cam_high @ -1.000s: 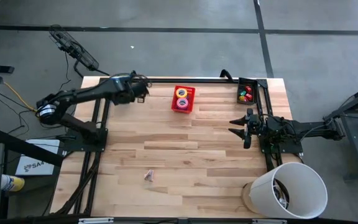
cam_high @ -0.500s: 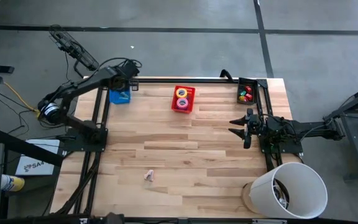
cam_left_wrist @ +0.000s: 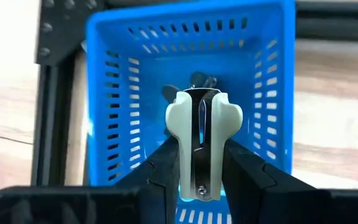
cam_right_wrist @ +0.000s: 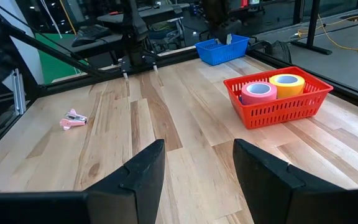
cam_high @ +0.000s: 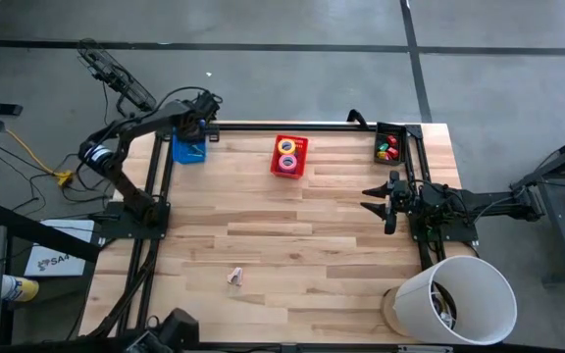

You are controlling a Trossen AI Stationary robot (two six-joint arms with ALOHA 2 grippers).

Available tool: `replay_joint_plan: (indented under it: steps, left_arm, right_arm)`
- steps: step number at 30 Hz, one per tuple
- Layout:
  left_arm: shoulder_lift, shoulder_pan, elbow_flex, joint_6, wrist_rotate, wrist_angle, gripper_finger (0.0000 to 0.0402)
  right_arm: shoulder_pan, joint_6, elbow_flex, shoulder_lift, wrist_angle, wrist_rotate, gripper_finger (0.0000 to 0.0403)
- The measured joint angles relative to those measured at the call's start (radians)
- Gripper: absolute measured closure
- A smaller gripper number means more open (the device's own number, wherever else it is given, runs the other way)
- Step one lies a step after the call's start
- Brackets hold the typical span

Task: Pick and place Stapler, Stapler remover, tape
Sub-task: Put the gray staple remover into the blue bin

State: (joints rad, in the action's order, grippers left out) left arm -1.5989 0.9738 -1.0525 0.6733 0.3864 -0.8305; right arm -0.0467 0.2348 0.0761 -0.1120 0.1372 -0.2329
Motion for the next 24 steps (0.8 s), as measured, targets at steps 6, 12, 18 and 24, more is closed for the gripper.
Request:
replay_joint_plan:
  steps: [6,12,18,24]
  left_arm:
    - [-0.047,0.009,0.000,-0.051,-0.036,0.000,0.0309]
    - [-0.054,0.008,0.000,-0.075,-0.040,-0.010,0.0299]
    - [-0.055,0.008,0.000,-0.075,-0.041,-0.018,0.0271]
    - [-0.055,0.008,0.000,-0.109,-0.040,-0.035,0.0236]
  right_arm:
    - [0.000,0.000,0.000,0.000,0.000,0.000,0.0222]
    - [0.000,0.000,0.000,0.000,0.000,0.000,0.0222]
    - [0.000,0.000,0.000,0.000,0.000,0.000,0.0222]
    - [0.000,0.000,0.000,0.000,0.000,0.000,0.0222]
